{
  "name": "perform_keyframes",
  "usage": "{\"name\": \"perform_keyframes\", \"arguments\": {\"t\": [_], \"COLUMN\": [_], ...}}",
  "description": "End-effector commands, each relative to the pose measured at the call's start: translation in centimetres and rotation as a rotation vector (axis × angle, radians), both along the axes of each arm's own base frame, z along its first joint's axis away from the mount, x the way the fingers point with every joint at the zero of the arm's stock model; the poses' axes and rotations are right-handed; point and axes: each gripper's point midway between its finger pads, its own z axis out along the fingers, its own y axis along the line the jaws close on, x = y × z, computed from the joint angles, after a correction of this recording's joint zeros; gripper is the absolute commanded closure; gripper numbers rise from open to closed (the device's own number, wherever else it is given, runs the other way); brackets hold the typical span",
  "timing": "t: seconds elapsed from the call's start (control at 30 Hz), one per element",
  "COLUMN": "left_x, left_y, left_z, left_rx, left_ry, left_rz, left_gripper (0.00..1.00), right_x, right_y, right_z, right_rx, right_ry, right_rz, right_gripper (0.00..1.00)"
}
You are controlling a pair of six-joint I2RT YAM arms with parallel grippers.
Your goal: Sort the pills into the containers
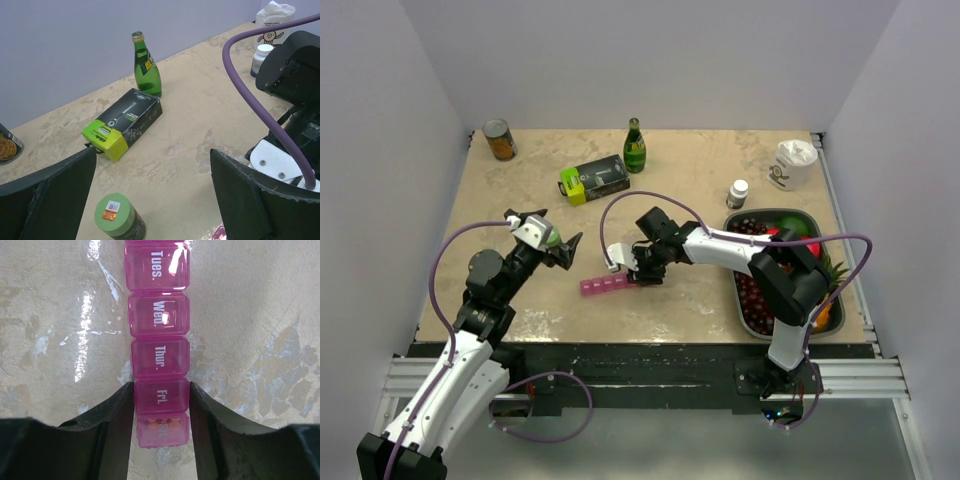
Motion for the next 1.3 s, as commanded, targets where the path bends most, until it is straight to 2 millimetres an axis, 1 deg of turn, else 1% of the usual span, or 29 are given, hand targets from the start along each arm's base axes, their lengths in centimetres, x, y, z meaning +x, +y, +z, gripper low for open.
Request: {"name": "perform_keyframes", "arguments": {"t": [0.0,0.07,0.1,0.13,0.17,0.23,0.27,0.33,0.37,0.43,0.47,0.5,0.53,0.57,0.63,0.7,0.73,0.8,0.83,0.9,0.93,1.0,1.03,1.1,1.13,1.17,1.27], "left_x": [-0.2,-0.3,-0.4,-0.6,-0.8,-1.1,-1.4,-1.6,-2.0,-2.3,-2.8,-3.0,-3.4,-3.7,-3.9,-4.1,-4.1,-4.2,-4.3,-4.4,-4.5,-4.5,-4.6,-4.5,-4.7,-4.5,-4.6], "left_y": [-0.1,-0.2,-0.4,-0.6,-1.0,-1.7,-2.2,-2.8,-3.4,-3.8,-4.4,-4.7,-5.0,-5.3,-5.5,-5.7,-5.9,-6.3,-6.6,-7.1,-7.7,-8.3,-9.0,-9.4,-9.9,-9.9,-10.3], "left_z": [1.1,1.1,1.0,0.9,0.8,0.5,0.4,0.0,-0.2,-0.8,-0.9,-1.0,-1.6,-1.6,-2.3,-2.5,-3.1,-3.5,-4.2,-4.6,-5.2,-5.3,-5.9,-7.0,-7.4,-8.0,-8.9], "left_rx": [0.002,0.003,0.005,0.007,0.011,0.013,0.016,0.021,0.026,0.034,0.038,0.049,0.057,0.062,0.071,0.075,0.079,0.082,0.085,0.083,0.082,0.085,0.091,0.127,0.145,0.164,0.21], "left_ry": [-0.051,-0.053,-0.055,-0.054,-0.058,-0.053,-0.054,-0.041,-0.041,-0.038,-0.046,-0.056,-0.054,-0.072,-0.068,-0.071,-0.058,-0.047,-0.026,-0.013,0.007,0.013,0.039,0.064,0.073,0.089,0.084], "left_rz": [-0.012,-0.019,-0.028,-0.043,-0.074,-0.112,-0.152,-0.189,-0.228,-0.264,-0.306,-0.33,-0.357,-0.387,-0.4,-0.42,-0.431,-0.461,-0.479,-0.507,-0.531,-0.552,-0.573,-0.572,-0.586,-0.571,-0.573], "left_gripper": [0.0,0.01,0.0,0.0,0.0,0.01,0.01,0.01,0.01,0.01,0.01,0.01,0.01,0.01,0.01,0.01,0.01,0.02,0.02,0.03,0.04,0.05,0.05,0.06,0.06,0.06,0.06], "right_x": [-0.6,-0.7,-0.8,-0.8,-0.9,-1.1,-1.3,-1.5,-1.6,-1.6,-1.8,-1.8,-1.8,-1.7,-1.8,-1.5,-1.6,-1.6,-1.7,-1.9,-1.9,-1.9,-1.9,-1.9,-1.9,-1.9,-2.0], "right_y": [0.9,0.9,0.9,0.9,0.7,0.6,0.4,0.1,-0.4,-1.0,-1.5,-1.8,-2.1,-2.6,-3.1,-4.0,-3.9,-4.2,-4.1,-4.0,-4.0,-4.1,-4.1,-4.2,-4.2,-4.1,-4.2], "right_z": [0.7,1.1,1.4,2.1,2.2,3.0,3.8,4.3,4.6,4.6,4.2,4.3,4.2,3.9,4.0,4.0,4.5,4.7,4.8,4.8,4.7,4.5,4.5,4.3,4.4,4.5,4.5], "right_rx": [0.02,0.031,0.035,0.048,0.05,0.067,0.086,0.097,0.1,0.096,0.082,0.08,0.077,0.073,0.086,0.093,0.113,0.124,0.129,0.134,0.132,0.127,0.126,0.122,0.124,0.127,0.126], "right_ry": [0.024,0.032,0.034,0.025,0.029,0.021,0.015,0.008,-0.003,-0.017,-0.02,-0.029,-0.032,-0.029,-0.004,0.008,0.017,0.019,0.018,0.025,0.027,0.029,0.025,0.028,0.027,0.026,0.029], "right_rz": [0.029,0.022,0.02,0.017,0.011,0.011,0.012,0.009,0.01,0.011,0.017,0.018,0.023,0.014,0.017,0.009,0.015,0.018,0.022,0.029,0.033,0.032,0.037,0.034,0.035,0.036,0.038], "right_gripper": [0.74,0.81,0.82,0.83,0.85,0.87,0.89,0.89,0.9,0.9,0.91,0.91,0.91,0.91,0.91,0.91,0.91,0.91,0.91,0.91,0.91,0.91,0.91,0.91,0.91,0.91,0.91]}}
